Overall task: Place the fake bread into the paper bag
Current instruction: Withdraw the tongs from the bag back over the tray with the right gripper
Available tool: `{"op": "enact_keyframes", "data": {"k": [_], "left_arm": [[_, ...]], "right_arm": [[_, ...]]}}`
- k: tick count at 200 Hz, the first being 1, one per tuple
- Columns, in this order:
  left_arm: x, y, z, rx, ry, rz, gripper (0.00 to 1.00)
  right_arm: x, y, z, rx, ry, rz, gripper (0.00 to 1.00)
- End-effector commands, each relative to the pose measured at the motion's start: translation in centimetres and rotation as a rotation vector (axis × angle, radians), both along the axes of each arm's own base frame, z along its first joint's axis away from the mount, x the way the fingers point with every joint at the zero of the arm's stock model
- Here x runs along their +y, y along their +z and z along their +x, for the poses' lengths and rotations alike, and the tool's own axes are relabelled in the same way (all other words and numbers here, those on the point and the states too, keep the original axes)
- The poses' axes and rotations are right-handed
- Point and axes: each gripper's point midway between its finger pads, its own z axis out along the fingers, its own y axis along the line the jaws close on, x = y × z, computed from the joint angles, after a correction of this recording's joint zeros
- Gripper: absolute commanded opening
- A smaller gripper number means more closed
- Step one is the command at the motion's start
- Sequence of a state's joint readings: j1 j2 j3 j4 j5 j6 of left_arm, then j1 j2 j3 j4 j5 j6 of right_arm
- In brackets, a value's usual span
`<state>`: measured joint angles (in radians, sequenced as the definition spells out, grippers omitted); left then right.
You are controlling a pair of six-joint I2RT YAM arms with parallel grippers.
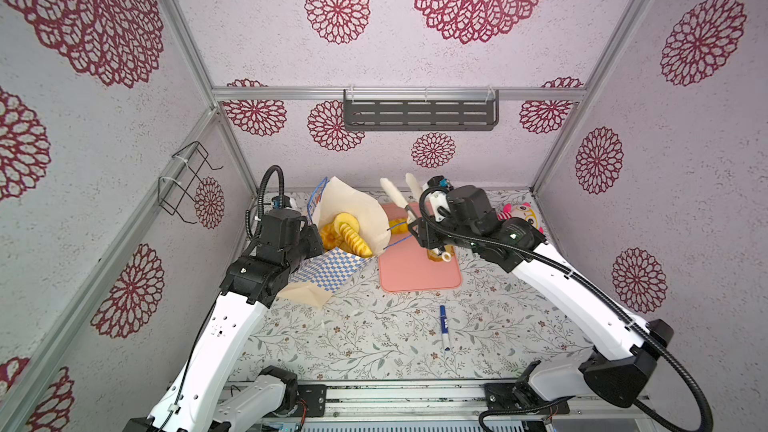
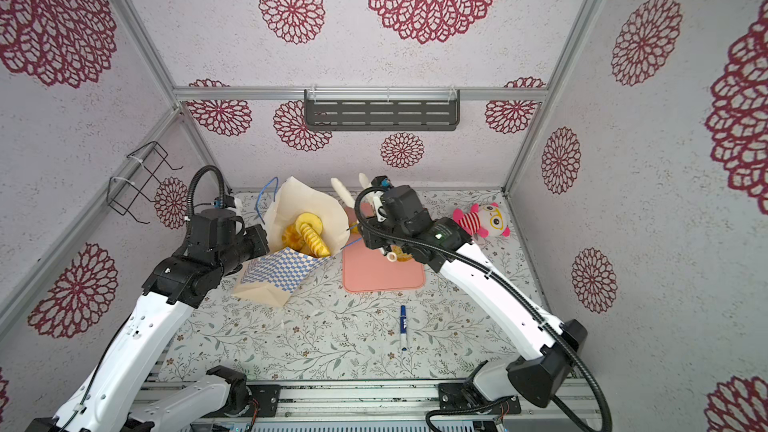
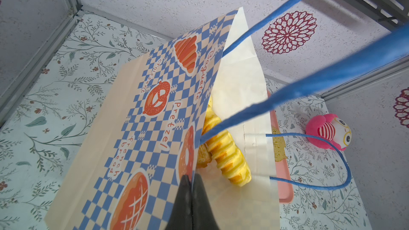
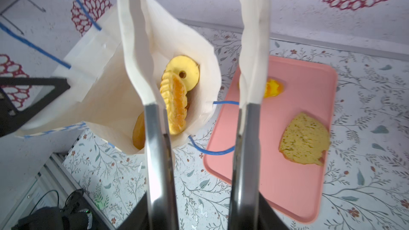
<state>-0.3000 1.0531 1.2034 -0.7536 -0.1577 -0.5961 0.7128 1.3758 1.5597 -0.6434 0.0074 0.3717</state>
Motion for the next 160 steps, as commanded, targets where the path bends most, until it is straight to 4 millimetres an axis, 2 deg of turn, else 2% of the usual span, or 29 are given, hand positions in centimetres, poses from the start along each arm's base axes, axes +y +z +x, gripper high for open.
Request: {"op": "enact_keyframes", "data": {"k": [1, 46, 88, 132, 160], "left_arm": [[0.5, 0.2, -0.1, -0.005, 0.018, -0.002, 0.0], [0.5, 0.3, -0.1, -0.006, 0.019, 0.0, 0.0], [0.5, 0.2, -0.1, -0.001, 0.019, 0.002, 0.0], [0.5, 0.2, 0.0, -0.002, 0.019, 0.005, 0.0], [0.5, 0.1, 0.0, 0.002, 0.022, 0.003, 0.0]], "right_arm": [[-2.9, 2.5, 1.1, -0.048, -0.085, 0.113, 0.51], [-7.1, -0.5, 2.2, 0.012, -0.185, 0.124, 0.51], [-9.5, -5.0, 2.6, 0.106, -0.245, 0.128, 0.5], [-10.7, -9.7, 2.6, 0.201, -0.274, 0.153, 0.5], [-10.4, -12.5, 2.7, 0.263, -0.268, 0.166, 0.49]]}}
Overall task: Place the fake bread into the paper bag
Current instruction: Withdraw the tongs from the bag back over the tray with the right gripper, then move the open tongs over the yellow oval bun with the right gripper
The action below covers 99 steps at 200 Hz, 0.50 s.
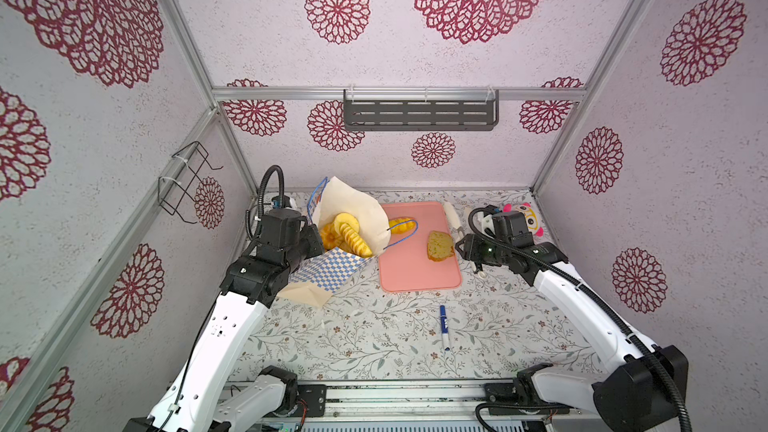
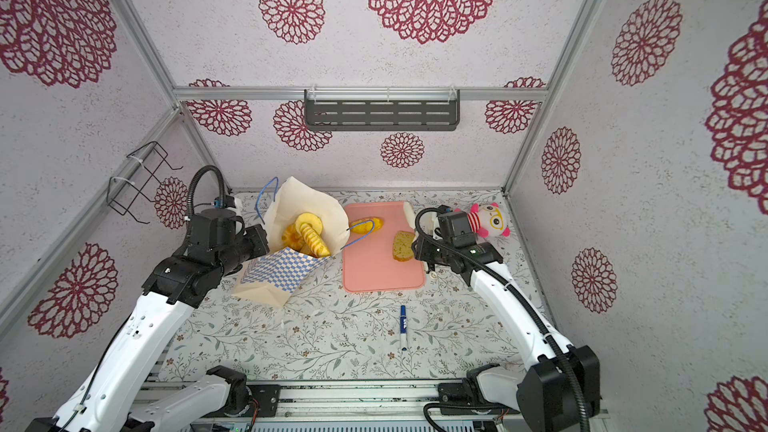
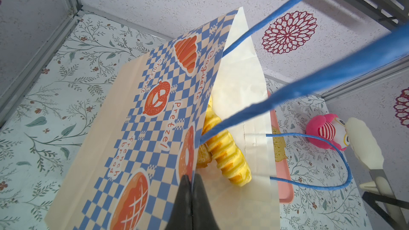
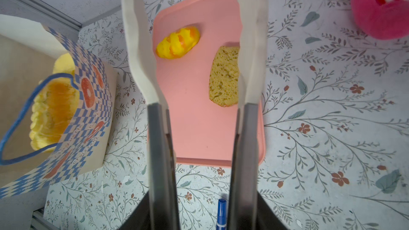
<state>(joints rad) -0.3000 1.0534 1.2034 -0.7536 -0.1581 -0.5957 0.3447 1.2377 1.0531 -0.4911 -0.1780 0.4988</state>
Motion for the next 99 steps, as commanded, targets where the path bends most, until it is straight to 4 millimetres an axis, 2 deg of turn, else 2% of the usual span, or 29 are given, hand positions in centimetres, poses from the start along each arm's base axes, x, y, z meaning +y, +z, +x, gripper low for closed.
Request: {"op": "enact_keyframes", "data": {"k": [1, 37, 99], "left_arm": [[0.5, 0.1, 0.0, 0.001, 0.022, 0.002, 0.0], [0.6, 0.2, 0.0, -0.001, 0.023, 0.007, 0.0], [0.8, 0.0, -0.2, 0.001, 0.028, 0.016, 0.0]], "right_arm": [[1.1, 1.3, 1.0, -0.056, 0.016, 0.09, 0.49], [2.4, -1.5, 1.4, 0.015, 0.041, 0.14, 0.48], [4.5, -3.7, 2.3, 0.089, 0.079, 0.226, 0.48]]}}
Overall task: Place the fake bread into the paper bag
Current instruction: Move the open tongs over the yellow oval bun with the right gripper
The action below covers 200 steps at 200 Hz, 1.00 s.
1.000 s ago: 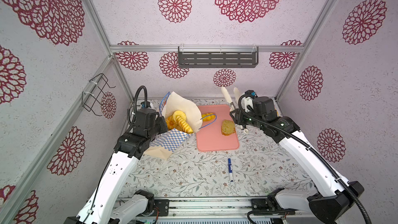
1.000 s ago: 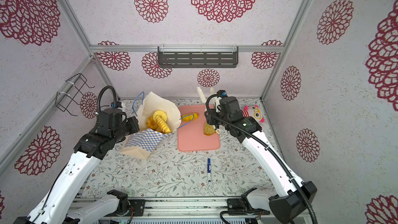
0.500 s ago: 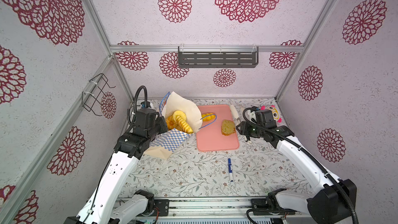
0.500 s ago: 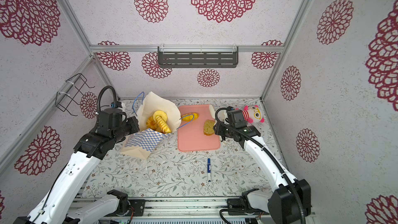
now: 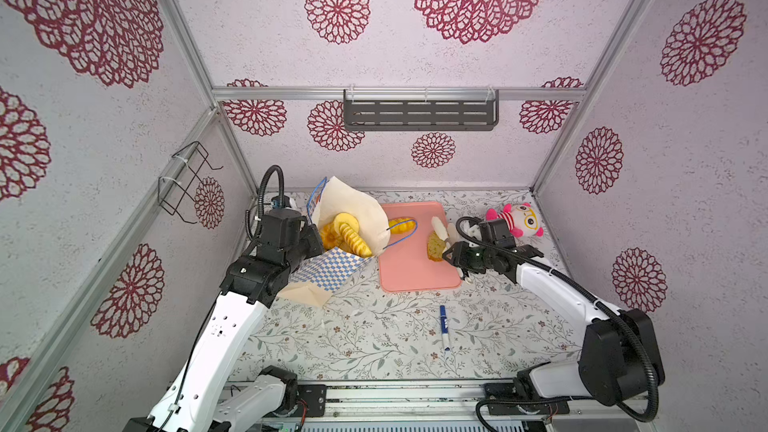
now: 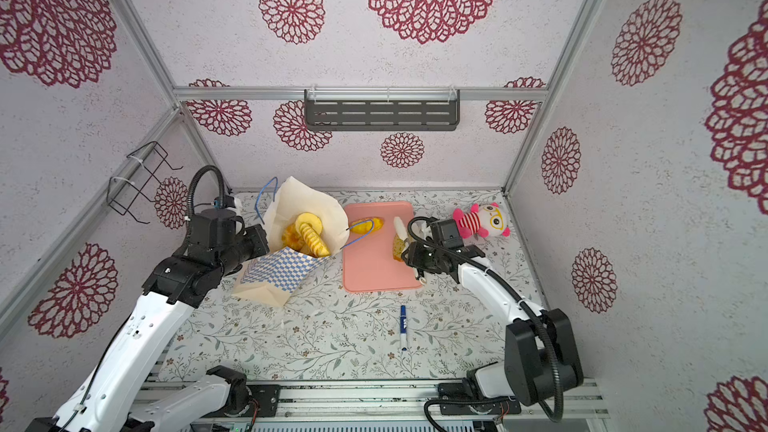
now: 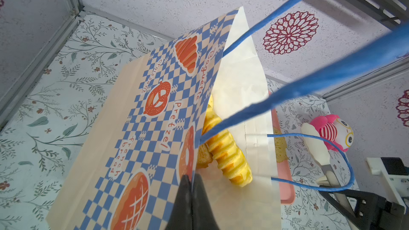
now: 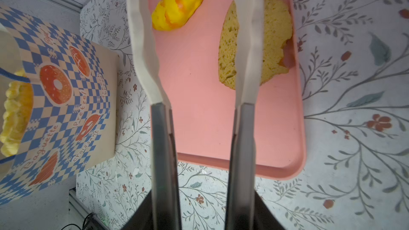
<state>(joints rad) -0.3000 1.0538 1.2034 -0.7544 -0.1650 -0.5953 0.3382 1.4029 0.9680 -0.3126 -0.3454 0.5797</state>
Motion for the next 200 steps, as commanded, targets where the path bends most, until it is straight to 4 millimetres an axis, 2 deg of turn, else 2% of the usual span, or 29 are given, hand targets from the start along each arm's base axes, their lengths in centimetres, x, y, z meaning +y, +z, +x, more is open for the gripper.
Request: {"op": "enact_keyframes", "data": {"k": [1, 58, 98, 200], "left_arm": [[0.7, 0.0, -0.2, 0.001, 0.022, 0.013, 0.0], [0.8, 0.0, -0.3, -0.002, 0.024, 0.011, 0.0], [0.8, 0.1, -0.3, -0.008, 0.019, 0.006, 0.0], [1.0, 0.9, -0.2, -0.035, 0.015, 0.012, 0.0]], "right_arm": [[1.4, 2.1, 1.2, -0.056, 0.019, 0.095, 0.48], [2.7, 1.3, 1.6, -0.016, 0.036, 0.151, 0.48], [4.7, 0.8, 2.0, 0.012, 0.071, 0.173, 0.48], [9.5, 0.2, 4.5, 0.07, 0.106, 0.223, 0.49]]}}
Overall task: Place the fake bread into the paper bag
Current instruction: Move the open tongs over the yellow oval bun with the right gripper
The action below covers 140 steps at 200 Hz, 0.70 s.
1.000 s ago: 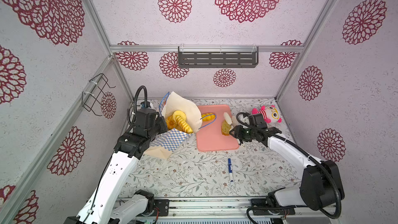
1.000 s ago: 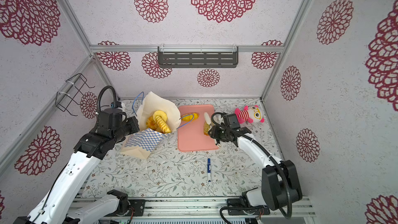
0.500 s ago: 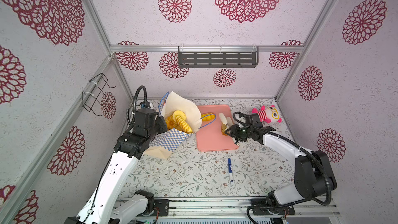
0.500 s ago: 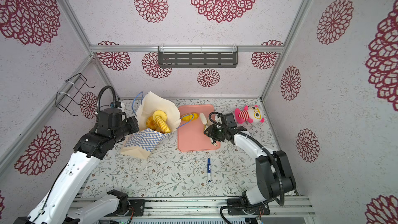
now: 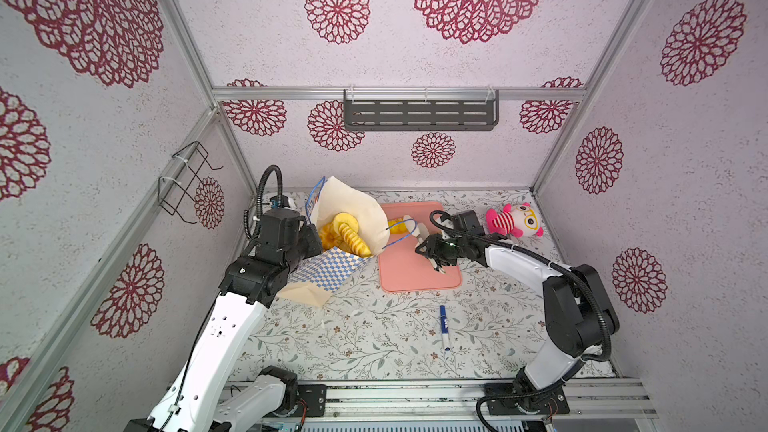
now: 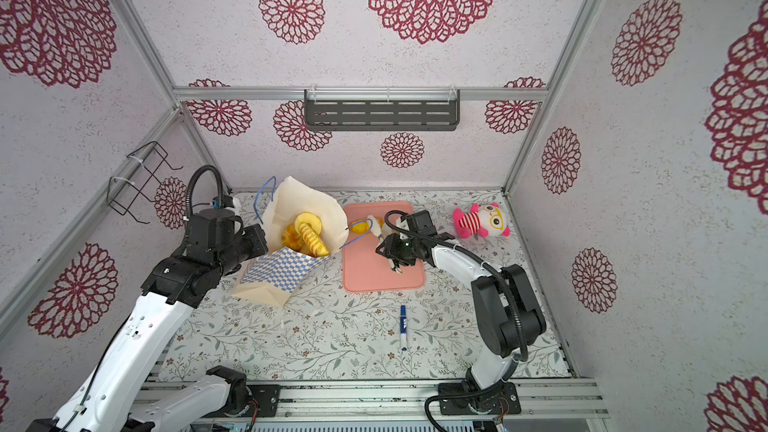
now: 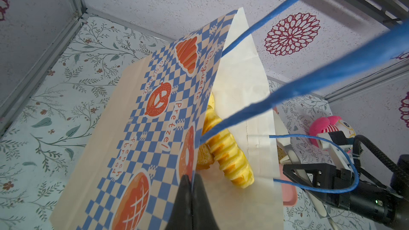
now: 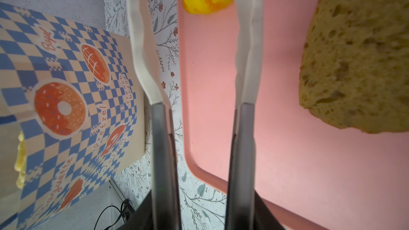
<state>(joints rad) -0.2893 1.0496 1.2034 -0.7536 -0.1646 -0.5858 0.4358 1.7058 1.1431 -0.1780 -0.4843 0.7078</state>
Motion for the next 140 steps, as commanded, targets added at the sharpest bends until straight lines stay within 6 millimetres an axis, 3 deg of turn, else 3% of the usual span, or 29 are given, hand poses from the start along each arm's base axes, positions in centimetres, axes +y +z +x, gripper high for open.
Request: {"op": "enact_keyframes", "data": {"k": [1, 71, 140], "left_arm": [[0.6, 0.8, -0.3, -0.03, 0.011, 0.007, 0.0], [0.7, 1.1, -0.6, -0.047, 0.008, 0.0, 0.0], [0.7, 1.0, -0.5, -0.052, -0.003, -0.003, 0.0]], "right_arm": [[1.6, 2.3, 1.3, -0.035, -0.002, 0.075, 0.49], [2.2, 1.0, 3.3, 0.015, -0.072, 0.071, 0.49], [-1.1, 0.0, 5.0, -0.047, -0.054, -0.203, 0.5]]}}
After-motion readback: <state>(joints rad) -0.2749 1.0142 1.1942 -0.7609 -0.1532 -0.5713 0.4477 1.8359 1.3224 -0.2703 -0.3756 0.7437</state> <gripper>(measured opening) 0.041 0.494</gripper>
